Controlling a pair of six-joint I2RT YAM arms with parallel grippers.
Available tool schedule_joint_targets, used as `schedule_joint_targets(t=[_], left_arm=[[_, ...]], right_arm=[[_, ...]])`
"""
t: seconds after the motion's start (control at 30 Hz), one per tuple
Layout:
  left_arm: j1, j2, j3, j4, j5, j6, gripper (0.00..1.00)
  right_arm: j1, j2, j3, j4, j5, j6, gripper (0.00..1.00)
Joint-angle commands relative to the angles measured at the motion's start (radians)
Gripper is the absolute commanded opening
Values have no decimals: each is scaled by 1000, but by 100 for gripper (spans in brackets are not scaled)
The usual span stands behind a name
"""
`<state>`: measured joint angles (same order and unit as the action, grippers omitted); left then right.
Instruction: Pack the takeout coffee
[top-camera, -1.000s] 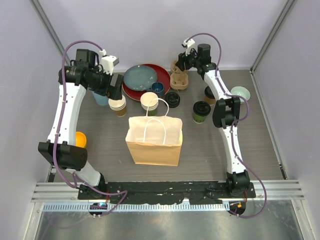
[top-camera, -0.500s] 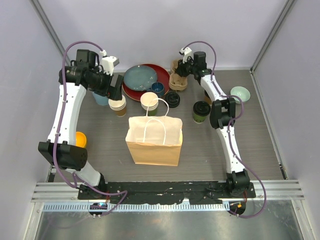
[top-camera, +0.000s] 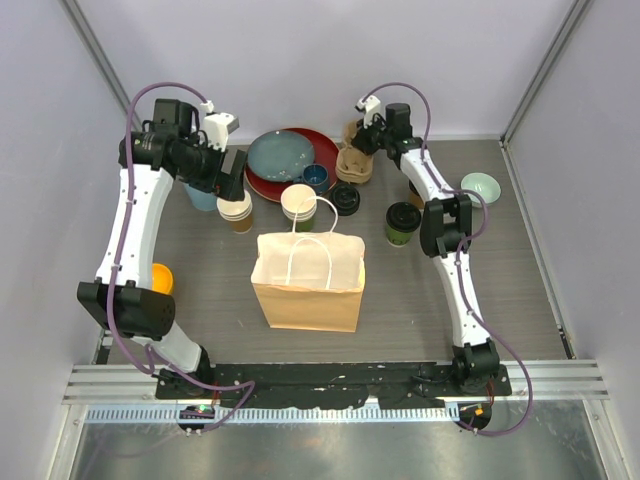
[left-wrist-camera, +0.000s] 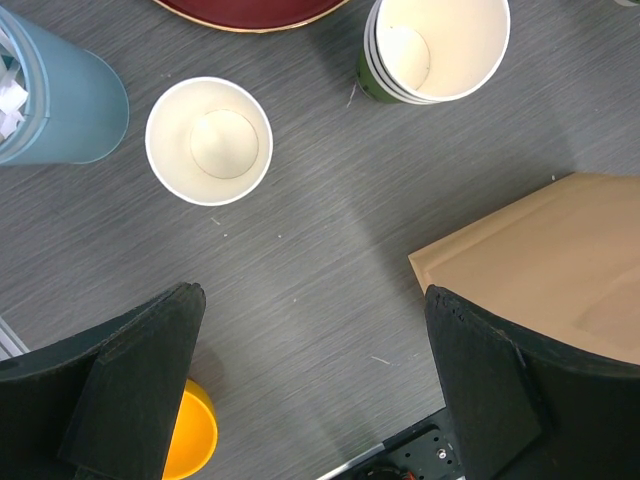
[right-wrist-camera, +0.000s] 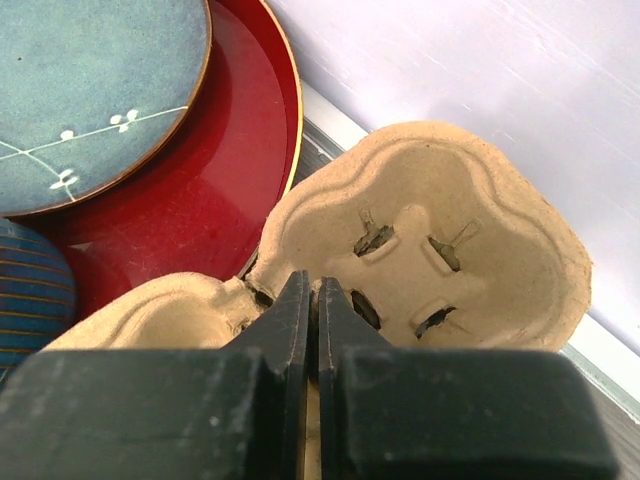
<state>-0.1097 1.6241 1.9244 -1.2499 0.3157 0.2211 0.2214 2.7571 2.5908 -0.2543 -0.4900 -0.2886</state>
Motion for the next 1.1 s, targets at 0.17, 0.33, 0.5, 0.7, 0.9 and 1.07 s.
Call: schedule_joint_targets(t=[0.17, 0.33, 0.5, 0.7, 0.9, 1.07], left_arm=[[1, -10, -4, -3, 23, 17, 97], [1, -17, -7, -5, 28, 18, 97], [-8, -15, -7, -11, 37, 21, 97], [-96, -6, 28, -57, 20, 76, 96], [-143, 2, 145, -112, 155, 148, 97], [-174, 5, 203, -238, 290, 286, 99]], right_arm=[[6, -226, -92, 96, 28, 51, 1], [6, -249, -104, 98, 39, 54, 1], [6, -280, -116, 101, 91, 65, 1], [6, -404, -202, 131, 192, 144, 1], [6, -622, -348, 159, 304, 232, 1], [6, -795, -489, 150, 379, 244, 1]])
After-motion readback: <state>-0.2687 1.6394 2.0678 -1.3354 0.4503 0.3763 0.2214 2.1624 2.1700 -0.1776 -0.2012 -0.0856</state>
